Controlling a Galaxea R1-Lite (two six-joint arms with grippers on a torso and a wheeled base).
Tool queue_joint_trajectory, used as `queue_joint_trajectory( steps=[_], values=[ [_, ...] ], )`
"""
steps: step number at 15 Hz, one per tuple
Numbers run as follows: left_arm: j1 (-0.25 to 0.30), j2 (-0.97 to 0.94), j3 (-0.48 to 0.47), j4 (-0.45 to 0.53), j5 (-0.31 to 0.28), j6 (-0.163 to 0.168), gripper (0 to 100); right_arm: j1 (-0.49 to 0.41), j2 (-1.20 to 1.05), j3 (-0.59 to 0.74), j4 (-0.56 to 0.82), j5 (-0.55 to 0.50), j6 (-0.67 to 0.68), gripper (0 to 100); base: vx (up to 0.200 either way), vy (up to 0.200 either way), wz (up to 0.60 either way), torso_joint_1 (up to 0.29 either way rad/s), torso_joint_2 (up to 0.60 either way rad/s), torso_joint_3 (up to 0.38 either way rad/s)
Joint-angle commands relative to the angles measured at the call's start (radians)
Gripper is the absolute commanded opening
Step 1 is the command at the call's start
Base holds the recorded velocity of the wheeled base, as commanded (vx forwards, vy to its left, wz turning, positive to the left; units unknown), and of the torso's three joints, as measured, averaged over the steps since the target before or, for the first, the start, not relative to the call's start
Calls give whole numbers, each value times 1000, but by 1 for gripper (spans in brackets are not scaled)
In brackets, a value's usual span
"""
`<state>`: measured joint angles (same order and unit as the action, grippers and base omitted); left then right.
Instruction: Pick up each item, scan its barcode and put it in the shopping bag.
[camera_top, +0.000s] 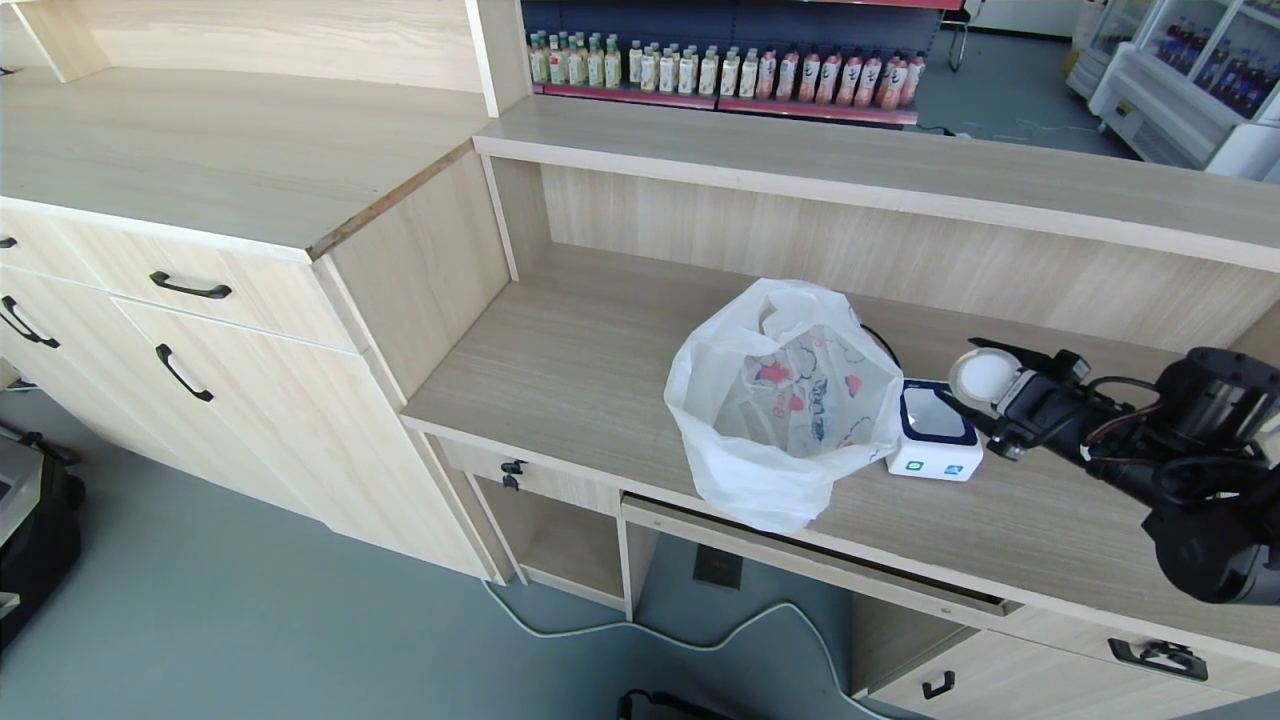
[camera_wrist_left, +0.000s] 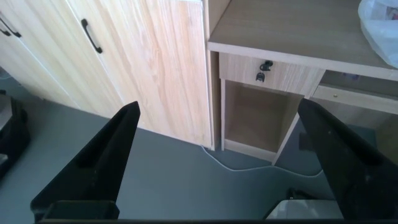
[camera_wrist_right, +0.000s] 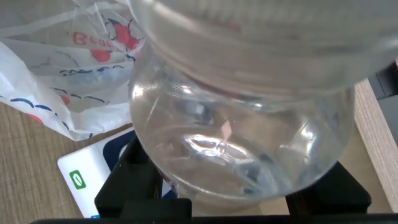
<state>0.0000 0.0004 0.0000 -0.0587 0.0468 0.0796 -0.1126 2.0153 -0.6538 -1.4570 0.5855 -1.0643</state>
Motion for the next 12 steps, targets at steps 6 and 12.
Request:
queue_joint_trajectory(
  steps=[6,12],
  values=[
    [0,0,0,0,1,0,100,33,60,-66,-26,-1,7,0,0,0,0,0,0,0],
    [0,0,0,-1,1,0,100,39,112,-116,-45,-1,7,0,0,0,0,0,0,0]
  ],
)
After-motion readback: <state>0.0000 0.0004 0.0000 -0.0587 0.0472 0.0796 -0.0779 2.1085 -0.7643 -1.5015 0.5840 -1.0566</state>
